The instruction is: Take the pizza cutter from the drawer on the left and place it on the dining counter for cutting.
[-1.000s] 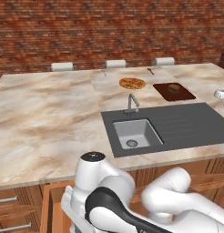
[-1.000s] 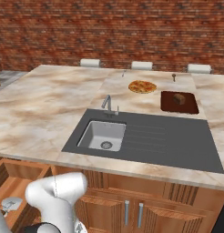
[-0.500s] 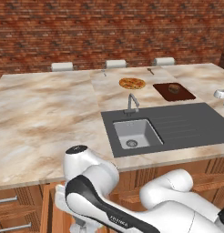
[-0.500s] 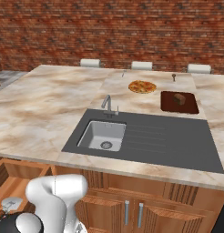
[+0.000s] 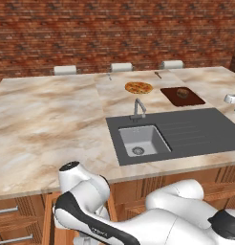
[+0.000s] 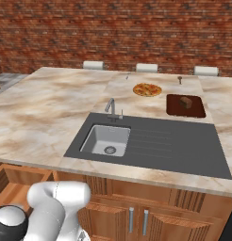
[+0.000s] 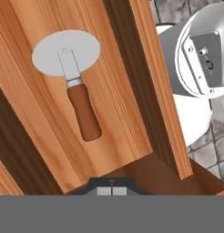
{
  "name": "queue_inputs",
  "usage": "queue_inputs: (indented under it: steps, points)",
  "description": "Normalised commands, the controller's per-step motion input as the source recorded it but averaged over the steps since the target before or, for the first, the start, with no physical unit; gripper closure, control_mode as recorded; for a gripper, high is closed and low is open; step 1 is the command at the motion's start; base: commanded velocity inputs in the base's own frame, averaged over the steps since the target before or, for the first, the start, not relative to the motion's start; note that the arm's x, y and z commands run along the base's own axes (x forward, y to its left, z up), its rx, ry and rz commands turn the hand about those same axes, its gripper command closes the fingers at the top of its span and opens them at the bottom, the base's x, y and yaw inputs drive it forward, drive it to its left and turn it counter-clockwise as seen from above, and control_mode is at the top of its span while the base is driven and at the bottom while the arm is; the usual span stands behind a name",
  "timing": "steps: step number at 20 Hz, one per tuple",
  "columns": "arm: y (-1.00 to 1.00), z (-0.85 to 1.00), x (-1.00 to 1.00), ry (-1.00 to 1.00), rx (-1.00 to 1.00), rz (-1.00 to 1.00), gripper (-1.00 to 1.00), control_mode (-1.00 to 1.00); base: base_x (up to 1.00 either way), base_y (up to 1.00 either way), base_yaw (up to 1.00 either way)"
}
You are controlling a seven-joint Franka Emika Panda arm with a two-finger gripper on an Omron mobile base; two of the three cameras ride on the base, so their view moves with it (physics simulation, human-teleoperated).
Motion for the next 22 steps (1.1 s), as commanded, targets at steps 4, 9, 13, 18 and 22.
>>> queue_inputs:
  steps: [4, 9, 13, 18, 22]
  points:
    - [0.00, -0.23, 0.00, -0.02, 0.00, 0.16, 1.00, -1.00, 0.00, 0.00, 0.00]
    - [0.00, -0.05, 0.00, 0.00, 0.00, 0.15, 1.00, -1.00, 0.00, 0.00, 0.00]
    - [-0.03, 0.00, 0.01, 0.00, 0.00, 0.07, 1.00, -1.00, 0.00, 0.00, 0.00]
    - [-0.14, 0.00, 0.00, 0.01, 0.00, 0.04, 1.00, -1.00, 0.00, 0.00, 0.00]
    - [-0.02, 0.00, 0.01, 0.01, 0.00, 0.01, 1.00, -1.00, 0.00, 0.00, 0.00]
